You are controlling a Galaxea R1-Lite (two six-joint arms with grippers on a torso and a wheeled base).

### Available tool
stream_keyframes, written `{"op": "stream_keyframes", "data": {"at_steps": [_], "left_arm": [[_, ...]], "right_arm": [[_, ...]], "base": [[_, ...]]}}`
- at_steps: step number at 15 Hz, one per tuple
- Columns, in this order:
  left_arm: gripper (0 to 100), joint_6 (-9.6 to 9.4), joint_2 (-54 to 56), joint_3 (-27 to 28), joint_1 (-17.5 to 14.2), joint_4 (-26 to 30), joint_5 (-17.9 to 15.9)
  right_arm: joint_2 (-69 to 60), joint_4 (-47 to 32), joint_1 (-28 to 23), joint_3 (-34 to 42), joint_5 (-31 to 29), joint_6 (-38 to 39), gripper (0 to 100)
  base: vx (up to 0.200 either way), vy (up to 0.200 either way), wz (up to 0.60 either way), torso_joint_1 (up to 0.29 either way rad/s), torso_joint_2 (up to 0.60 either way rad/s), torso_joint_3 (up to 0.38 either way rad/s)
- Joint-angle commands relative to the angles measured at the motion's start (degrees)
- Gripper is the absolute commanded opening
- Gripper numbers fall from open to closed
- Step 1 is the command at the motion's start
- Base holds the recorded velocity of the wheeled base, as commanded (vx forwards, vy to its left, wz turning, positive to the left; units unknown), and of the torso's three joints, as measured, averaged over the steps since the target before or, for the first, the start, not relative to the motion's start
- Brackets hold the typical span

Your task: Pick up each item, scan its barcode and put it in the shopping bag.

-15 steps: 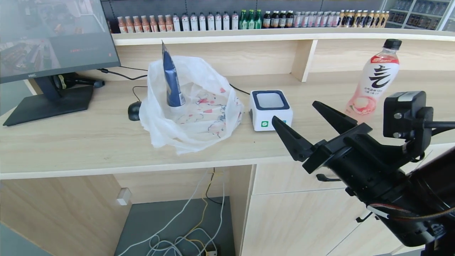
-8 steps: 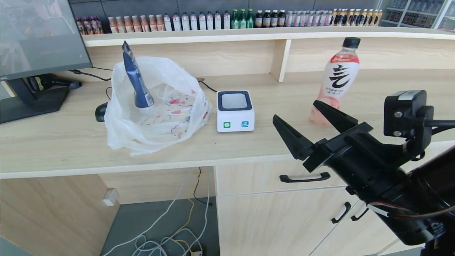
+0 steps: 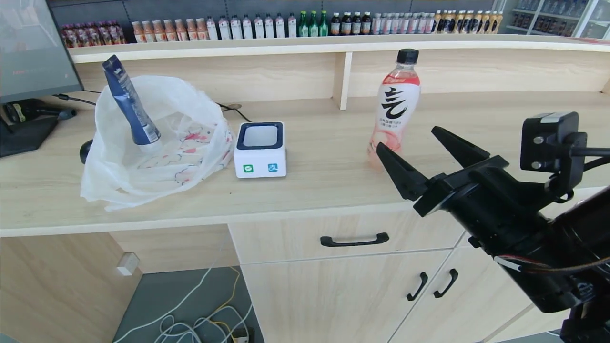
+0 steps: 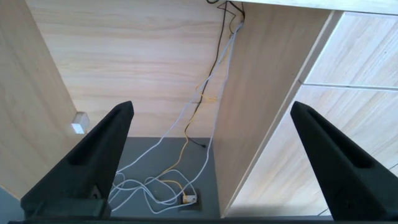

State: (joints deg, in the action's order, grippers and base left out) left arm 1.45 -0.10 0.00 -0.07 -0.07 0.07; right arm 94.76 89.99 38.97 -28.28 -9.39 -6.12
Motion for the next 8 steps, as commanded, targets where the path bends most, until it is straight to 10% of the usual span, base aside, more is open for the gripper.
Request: {"op": "stream_keyframes", "data": {"at_steps": [1,4,8], "left_arm": [[100,0.04,0.0,0.0,0.0,0.0,0.0],[100,-0.04,0.0,0.0,0.0,0.1,0.0],[100,-0.04,0.0,0.0,0.0,0.1,0.0]], "right_arm": [[0.8,0.0,-0.7,-0.2,0.0,0.0,100],[1.0,0.0,-0.8,0.3,0.0,0.0,100],[1.5,0.0,-0.8,0.5,0.0,0.0,100]], "base": [[0.000,-0.200,0.00,0.002,0.00,0.007],[0.000,-0.200,0.00,0.006,0.00,0.004],[0.000,0.000,0.00,0.000,0.00,0.000]]}}
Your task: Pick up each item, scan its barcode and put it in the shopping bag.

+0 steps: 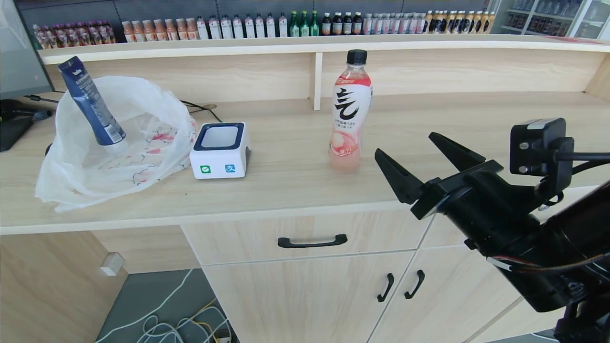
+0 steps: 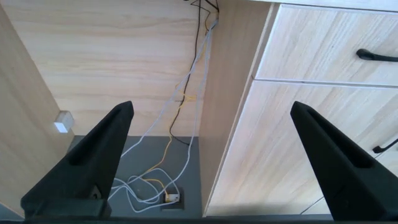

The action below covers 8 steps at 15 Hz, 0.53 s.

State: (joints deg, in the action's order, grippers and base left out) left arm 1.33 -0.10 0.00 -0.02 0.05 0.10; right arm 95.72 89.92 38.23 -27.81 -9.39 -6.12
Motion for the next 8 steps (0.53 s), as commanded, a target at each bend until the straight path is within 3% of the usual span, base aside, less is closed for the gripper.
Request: {"op": "stream_keyframes", "data": {"at_steps": [1,8], "left_arm": [[100,-0.10,-0.1,0.0,-0.1,0.0,0.0],[100,-0.27,0.0,0.0,-0.1,0.0,0.0]], "right_arm": [[0.8,0.1,-0.1,0.0,0.0,0.0,100],[1.3,0.1,-0.2,-0.4,0.0,0.2,100]], "base": [[0.000,0.000,0.00,0.000,0.00,0.000],[0.000,0.000,0.00,0.000,0.00,0.000]]}}
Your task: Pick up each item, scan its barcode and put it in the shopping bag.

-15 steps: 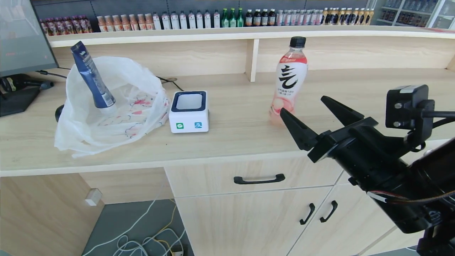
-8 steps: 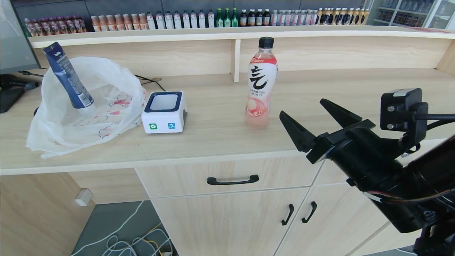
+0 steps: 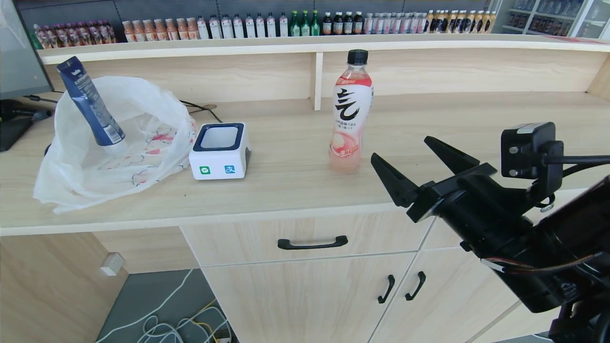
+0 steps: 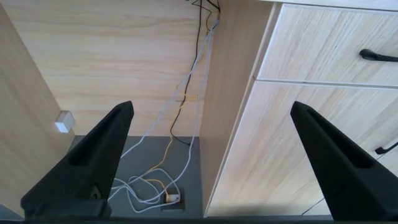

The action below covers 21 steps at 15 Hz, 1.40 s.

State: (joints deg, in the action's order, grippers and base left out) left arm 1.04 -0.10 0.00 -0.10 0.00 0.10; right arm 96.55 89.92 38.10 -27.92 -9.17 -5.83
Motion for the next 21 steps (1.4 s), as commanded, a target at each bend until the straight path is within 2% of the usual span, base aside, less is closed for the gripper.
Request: {"op": "stream_keyframes", "data": {"at_steps": [1,3,6,10,21], "left_arm": [[100,0.02,0.0,0.0,0.0,0.0,0.0],[100,0.02,0.0,0.0,0.0,0.0,0.0],[100,0.02,0.0,0.0,0.0,0.0,0.0],[100,0.02,0.0,0.0,0.0,0.0,0.0],[100,0.02,-0.1,0.0,0.0,0.0,0.0]], "right_arm": [[0.5,0.1,-0.2,-0.6,0.2,0.2,100],[1.4,-4.0,-1.3,-6.1,0.6,0.5,100],[1.3,-15.7,-2.5,-15.4,0.6,2.4,100],[1.8,-26.0,-3.3,-23.1,2.9,2.4,100],[9.7,-32.3,-2.9,-35.4,3.7,2.3,100]], "base": [[0.000,0.000,0.00,0.000,0.00,0.000],[0.000,0.000,0.00,0.000,0.00,0.000],[0.000,0.000,0.00,0.000,0.00,0.000],[0.000,0.000,0.00,0.000,0.00,0.000],[0.000,0.000,0.00,0.000,0.00,0.000]]}}
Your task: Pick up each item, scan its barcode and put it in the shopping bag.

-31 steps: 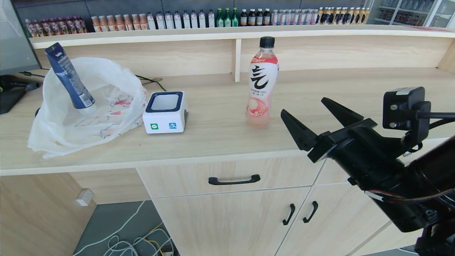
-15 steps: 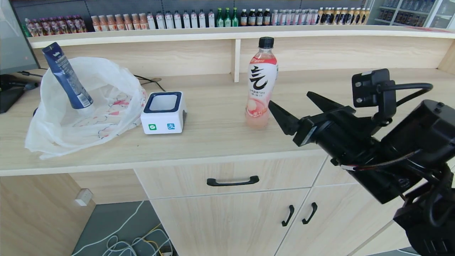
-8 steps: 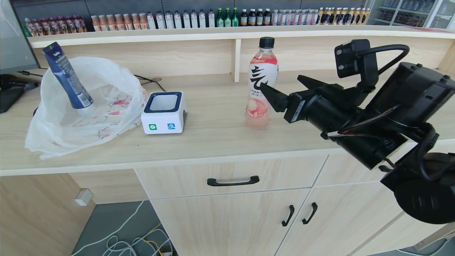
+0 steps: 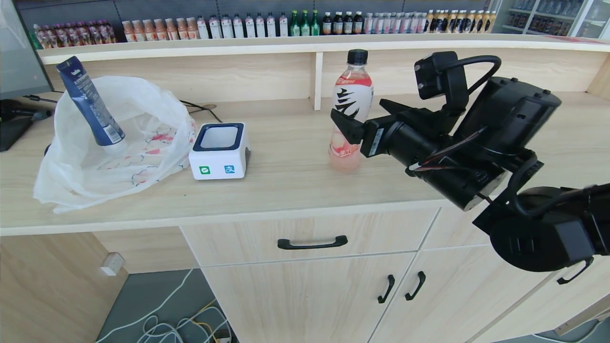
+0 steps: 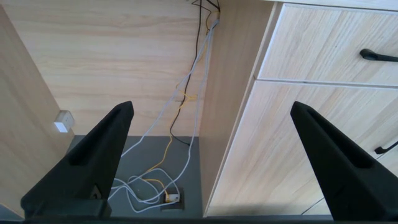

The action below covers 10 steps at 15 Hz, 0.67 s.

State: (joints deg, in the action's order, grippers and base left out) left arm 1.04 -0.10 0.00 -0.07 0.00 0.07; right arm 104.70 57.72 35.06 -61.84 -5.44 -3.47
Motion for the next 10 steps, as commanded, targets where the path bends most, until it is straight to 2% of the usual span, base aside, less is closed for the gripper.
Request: {"op": "stream_keyframes", "data": {"at_steps": [1,6,10], "left_arm": [[100,0.02,0.0,0.0,0.0,0.0,0.0],[100,0.02,0.0,0.0,0.0,0.0,0.0],[100,0.02,0.0,0.0,0.0,0.0,0.0]], "right_arm": [[2.3,-1.3,0.1,-3.5,0.1,-0.3,100],[4.1,-6.5,0.3,-9.9,1.5,-1.5,100],[5.2,-8.6,0.5,-11.0,1.0,-1.6,100]], "base": [[0.000,0.000,0.00,0.000,0.00,0.000],[0.000,0.000,0.00,0.000,0.00,0.000],[0.000,0.000,0.00,0.000,0.00,0.000]]}}
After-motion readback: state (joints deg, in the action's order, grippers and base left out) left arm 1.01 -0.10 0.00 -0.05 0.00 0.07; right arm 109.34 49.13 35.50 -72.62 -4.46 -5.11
